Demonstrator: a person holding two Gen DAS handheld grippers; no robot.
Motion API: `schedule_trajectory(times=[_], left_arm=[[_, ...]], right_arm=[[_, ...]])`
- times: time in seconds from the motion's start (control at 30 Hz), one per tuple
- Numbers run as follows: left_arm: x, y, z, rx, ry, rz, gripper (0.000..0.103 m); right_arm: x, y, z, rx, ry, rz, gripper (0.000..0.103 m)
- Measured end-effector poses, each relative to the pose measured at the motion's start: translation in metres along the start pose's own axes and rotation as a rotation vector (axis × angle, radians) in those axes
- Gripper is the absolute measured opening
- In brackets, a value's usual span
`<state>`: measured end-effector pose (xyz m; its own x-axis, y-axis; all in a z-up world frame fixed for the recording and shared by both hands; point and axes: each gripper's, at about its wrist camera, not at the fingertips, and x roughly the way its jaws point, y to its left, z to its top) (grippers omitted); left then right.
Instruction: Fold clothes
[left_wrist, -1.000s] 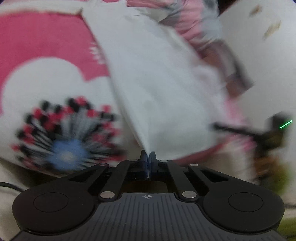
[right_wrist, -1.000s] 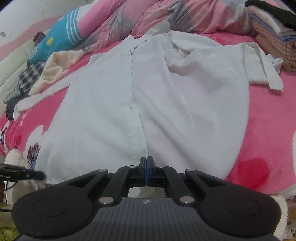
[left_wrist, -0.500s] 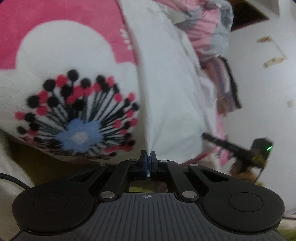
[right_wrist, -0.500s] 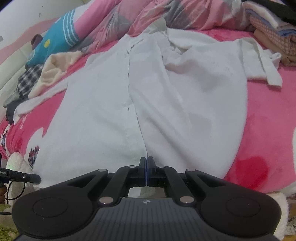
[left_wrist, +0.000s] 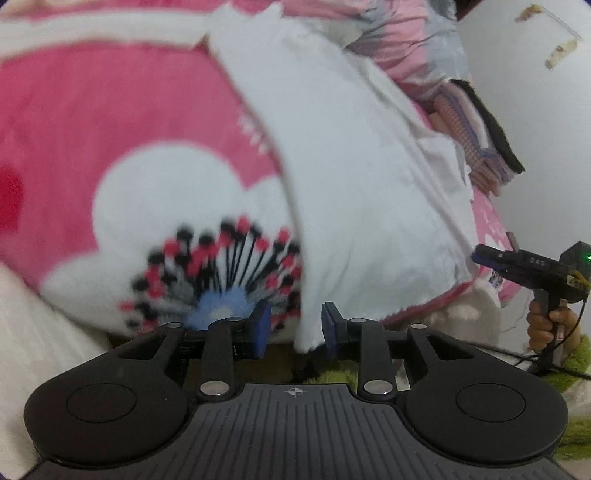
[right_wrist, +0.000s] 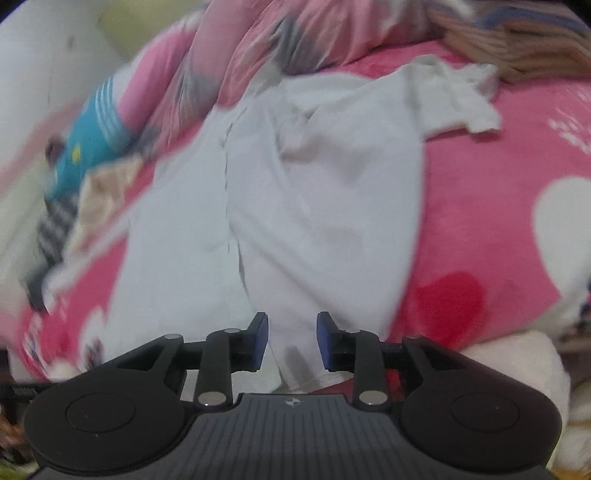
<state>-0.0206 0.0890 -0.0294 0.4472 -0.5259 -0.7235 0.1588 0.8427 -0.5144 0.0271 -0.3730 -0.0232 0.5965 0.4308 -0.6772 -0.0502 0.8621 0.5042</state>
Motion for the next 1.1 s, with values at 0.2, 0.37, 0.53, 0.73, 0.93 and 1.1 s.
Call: schedule_trajectory(times=[0.2, 0.37, 0.53, 0.73, 0.93, 1.1], left_arm=[[0.002, -0.029, 0.034, 0.095, -0.074, -0.002, 0.033], [0.041, -0.066, 0.07, 0.134, -0.103, 0.016, 0.034], [0.07, -0.075, 0.078, 0.156, -0.08, 0.046, 0.034], [0.1, -0.081, 0.083, 0.177, -0.047, 0.087, 0.034], [0.115, -0.083, 0.088, 0.16, -0.025, 0.103, 0.035], [0.116, -0.085, 0.087, 0.143, -0.027, 0.114, 0.035]], right_arm=[[-0.02, -0.048, 0.024, 0.212, -0.134, 0.067, 0.041], [-0.022, -0.085, 0.049, 0.362, -0.223, 0.115, 0.041], [-0.004, -0.11, 0.079, 0.396, -0.31, 0.019, 0.042], [0.007, -0.128, 0.097, 0.396, -0.399, -0.112, 0.056], [0.03, -0.11, 0.103, 0.185, -0.402, -0.284, 0.061], [0.041, -0.107, 0.102, 0.12, -0.414, -0.368, 0.022]])
